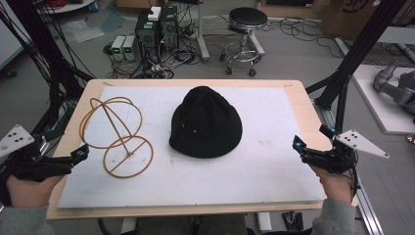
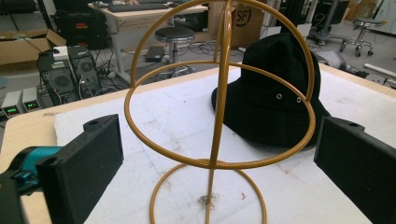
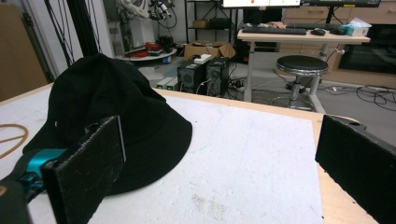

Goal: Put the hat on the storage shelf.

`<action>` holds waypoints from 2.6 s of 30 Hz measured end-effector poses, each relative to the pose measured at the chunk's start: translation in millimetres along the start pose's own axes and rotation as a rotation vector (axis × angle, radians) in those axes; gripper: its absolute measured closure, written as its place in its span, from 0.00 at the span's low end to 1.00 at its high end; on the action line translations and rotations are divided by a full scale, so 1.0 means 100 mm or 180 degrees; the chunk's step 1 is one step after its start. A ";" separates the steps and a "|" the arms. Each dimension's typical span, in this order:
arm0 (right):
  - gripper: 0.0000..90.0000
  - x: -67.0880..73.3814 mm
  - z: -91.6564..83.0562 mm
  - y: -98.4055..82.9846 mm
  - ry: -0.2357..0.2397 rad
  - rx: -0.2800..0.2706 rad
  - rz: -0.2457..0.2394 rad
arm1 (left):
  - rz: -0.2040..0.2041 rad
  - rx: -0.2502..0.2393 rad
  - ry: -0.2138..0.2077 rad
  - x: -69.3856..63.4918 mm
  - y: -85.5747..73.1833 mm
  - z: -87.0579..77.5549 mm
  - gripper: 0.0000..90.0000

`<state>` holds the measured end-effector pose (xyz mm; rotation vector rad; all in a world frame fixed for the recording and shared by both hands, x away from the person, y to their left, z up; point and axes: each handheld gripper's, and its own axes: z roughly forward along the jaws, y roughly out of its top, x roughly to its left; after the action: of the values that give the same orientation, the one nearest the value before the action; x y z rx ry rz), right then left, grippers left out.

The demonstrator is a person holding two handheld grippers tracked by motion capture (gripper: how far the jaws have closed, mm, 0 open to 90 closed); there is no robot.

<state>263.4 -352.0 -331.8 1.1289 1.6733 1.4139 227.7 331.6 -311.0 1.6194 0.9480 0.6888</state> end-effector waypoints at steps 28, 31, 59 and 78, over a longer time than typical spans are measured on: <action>0.01 0.02 0.03 -0.01 0.0085 0.0025 -0.0026 | 0.0002 0.0011 -0.0030 -0.01 0.00 0.01 0.02; 0.01 0.03 0.04 0.00 0.0104 0.0050 -0.0035 | -0.0006 0.0003 -0.0032 -0.01 0.00 0.01 0.02; 0.01 0.29 0.63 0.44 0.0708 0.0265 -0.0453 | -0.0043 0.0040 -0.0029 0.01 -0.05 -0.01 0.02; 0.01 0.50 1.38 0.54 0.1168 0.0345 -0.0533 | -0.0074 0.0034 -0.0087 -0.04 -0.07 -0.02 0.02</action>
<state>377.0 -248.1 -303.9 0.7943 2.0690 1.5022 222.2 329.8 -316.6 1.6210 0.9505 0.6451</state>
